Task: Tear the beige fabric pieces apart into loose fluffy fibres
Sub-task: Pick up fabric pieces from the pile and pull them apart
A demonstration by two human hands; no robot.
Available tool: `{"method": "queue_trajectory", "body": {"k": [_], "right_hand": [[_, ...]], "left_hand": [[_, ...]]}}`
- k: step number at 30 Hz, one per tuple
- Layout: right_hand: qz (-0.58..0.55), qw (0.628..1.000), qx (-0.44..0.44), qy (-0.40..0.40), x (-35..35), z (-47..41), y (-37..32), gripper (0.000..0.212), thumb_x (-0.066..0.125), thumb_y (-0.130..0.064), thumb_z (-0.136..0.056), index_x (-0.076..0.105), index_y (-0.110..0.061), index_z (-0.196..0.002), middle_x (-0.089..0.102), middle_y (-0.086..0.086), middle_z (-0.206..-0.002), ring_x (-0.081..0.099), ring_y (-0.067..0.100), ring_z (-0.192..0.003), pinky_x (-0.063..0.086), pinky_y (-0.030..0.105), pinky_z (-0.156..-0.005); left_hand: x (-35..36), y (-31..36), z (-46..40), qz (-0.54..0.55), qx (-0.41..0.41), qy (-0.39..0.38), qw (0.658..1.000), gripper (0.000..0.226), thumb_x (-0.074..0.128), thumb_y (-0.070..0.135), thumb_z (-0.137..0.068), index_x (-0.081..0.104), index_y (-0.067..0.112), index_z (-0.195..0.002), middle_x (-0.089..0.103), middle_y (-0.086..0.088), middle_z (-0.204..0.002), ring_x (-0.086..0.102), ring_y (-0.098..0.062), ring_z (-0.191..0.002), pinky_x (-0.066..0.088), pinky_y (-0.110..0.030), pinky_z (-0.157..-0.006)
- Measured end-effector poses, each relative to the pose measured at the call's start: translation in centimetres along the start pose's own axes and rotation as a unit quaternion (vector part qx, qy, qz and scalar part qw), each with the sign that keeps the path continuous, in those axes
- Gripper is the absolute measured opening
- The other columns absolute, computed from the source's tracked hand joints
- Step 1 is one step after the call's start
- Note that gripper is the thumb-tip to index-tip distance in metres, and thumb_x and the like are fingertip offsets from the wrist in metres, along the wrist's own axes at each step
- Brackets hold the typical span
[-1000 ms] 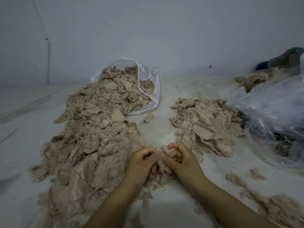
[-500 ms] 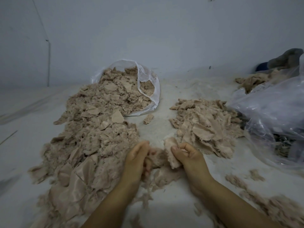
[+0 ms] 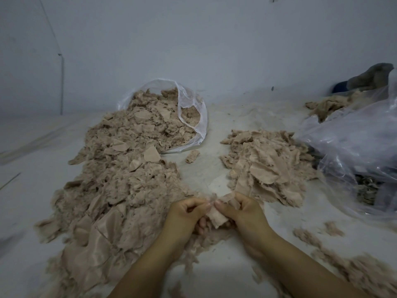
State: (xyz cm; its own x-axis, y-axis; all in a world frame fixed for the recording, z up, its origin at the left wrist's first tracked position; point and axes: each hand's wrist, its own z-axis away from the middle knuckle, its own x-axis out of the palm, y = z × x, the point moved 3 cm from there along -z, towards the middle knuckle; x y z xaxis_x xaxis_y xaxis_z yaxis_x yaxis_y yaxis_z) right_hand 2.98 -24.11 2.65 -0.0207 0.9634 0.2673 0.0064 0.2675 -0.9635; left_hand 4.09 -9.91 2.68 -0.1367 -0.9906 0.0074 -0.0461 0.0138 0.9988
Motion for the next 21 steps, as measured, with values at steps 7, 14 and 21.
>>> {"method": "queue_trajectory", "body": {"k": [7, 14, 21], "right_hand": [[-0.052, 0.993, -0.018, 0.101, -0.9, -0.4, -0.4, 0.006, 0.068, -0.008, -0.084, 0.061, -0.009, -0.085, 0.069, 0.003, -0.068, 0.064, 0.014, -0.059, 0.049, 0.020, -0.049], [-0.016, 0.992, -0.037, 0.117, -0.4, -0.4, -0.4, 0.015, 0.072, -0.008, -0.080, 0.057, -0.004, -0.082, 0.063, 0.011, -0.066, 0.060, 0.020, -0.058, 0.052, 0.026, -0.053], [0.059, 0.985, -0.021, 0.163, -3.2, -1.6, -0.9, 0.018, 0.071, -0.008, -0.082, 0.057, -0.013, -0.092, 0.061, 0.006, -0.085, 0.062, 0.016, -0.075, 0.053, 0.029, -0.069]], "left_hand": [[-1.4, 0.3, -0.5, 0.105, -0.015, 0.042, 0.993, 0.023, 0.053, 0.016, -0.094, 0.058, 0.008, -0.072, 0.050, -0.009, -0.055, 0.043, -0.012, -0.041, 0.038, -0.022, -0.037], [0.5, 0.1, 0.1, 0.014, -0.016, -0.013, 1.000, 0.034, 0.058, 0.015, -0.091, 0.059, 0.015, -0.057, 0.048, -0.002, -0.043, 0.036, -0.011, -0.031, 0.030, -0.016, -0.034], [-1.9, 0.4, -0.7, -0.043, 0.031, 0.089, 0.995, 0.028, 0.056, 0.018, -0.093, 0.063, 0.019, -0.065, 0.052, 0.003, -0.052, 0.040, -0.007, -0.040, 0.032, -0.017, -0.038]]}}
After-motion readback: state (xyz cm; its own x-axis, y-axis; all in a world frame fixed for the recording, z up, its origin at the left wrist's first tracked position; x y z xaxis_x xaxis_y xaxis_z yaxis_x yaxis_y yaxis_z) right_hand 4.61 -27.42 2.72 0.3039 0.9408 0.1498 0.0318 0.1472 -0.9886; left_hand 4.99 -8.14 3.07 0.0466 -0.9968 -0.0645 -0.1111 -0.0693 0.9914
